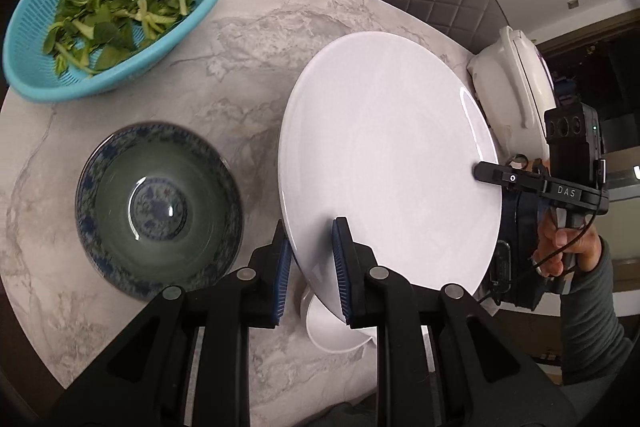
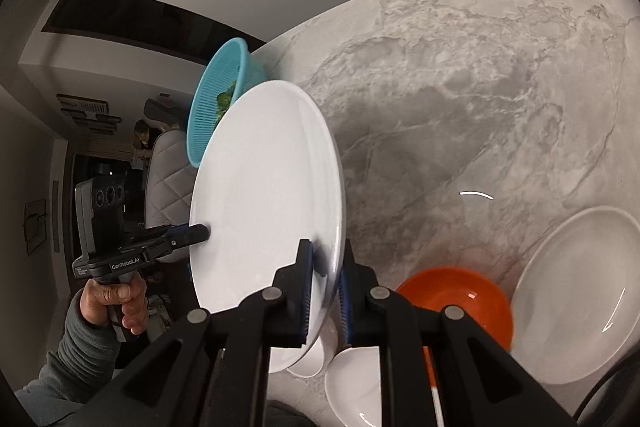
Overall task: Organize plates and bowls
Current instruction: 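Tilt the large white plate on edge and carry it with both grippers, then lower the large plate flat onto the table and open both grippers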
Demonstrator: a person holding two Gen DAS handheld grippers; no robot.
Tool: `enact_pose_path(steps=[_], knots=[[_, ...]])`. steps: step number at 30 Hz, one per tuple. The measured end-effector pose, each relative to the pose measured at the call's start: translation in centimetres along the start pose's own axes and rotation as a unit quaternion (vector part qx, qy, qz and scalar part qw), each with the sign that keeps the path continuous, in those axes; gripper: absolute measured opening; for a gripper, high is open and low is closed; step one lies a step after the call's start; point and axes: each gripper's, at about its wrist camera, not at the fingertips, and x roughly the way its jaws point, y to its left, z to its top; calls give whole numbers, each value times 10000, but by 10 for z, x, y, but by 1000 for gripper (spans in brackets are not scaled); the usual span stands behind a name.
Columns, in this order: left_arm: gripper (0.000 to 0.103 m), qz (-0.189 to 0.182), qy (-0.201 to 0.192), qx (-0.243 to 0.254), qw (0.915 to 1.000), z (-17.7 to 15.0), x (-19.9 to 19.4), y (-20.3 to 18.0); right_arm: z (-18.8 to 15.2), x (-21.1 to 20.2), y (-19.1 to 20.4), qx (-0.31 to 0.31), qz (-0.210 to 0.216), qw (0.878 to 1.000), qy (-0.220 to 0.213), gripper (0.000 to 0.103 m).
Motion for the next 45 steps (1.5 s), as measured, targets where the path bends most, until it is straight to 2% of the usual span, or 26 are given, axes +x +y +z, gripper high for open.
enact_pose_path(steps=[10, 17, 22, 28, 32, 37, 40, 42, 43, 45], knots=[[19, 55, -205, -218, 9995, -160, -57, 44, -107, 25, 68, -324, 182, 9992, 152, 15], [20, 9, -7, -647, 9979, -271, -42, 85, -189, 67, 82, -272, 127, 9988, 390, 15], [20, 145, 75, -789, 9967, -324, -26, 112, -237, 110, 72, -92, -15, 9977, 666, 15], [20, 330, 40, -536, 9980, -354, -9, 123, -263, 140, 54, 56, -122, 9971, 744, 17], [20, 304, 1, -515, 9982, -362, -1, 128, -268, 151, 45, 32, -222, 9971, 723, 18], [20, 311, 139, -364, 9988, -358, 15, 128, -271, 160, 41, -79, -359, 9975, 610, 19], [21, 194, 140, -404, 9989, -357, 20, 131, -275, 157, 34, -154, -408, 9976, 538, 20], [21, 217, 129, -424, 9988, -339, 21, 129, -274, 155, 36, -228, -466, 9974, 496, 23], [23, 300, 76, -392, 9988, -341, 18, 129, -274, 156, 38, -251, -493, 9973, 488, 27], [34, 440, -131, -394, 9982, -338, 7, 126, -276, 149, 43, -320, -575, 9970, 396, 64]])
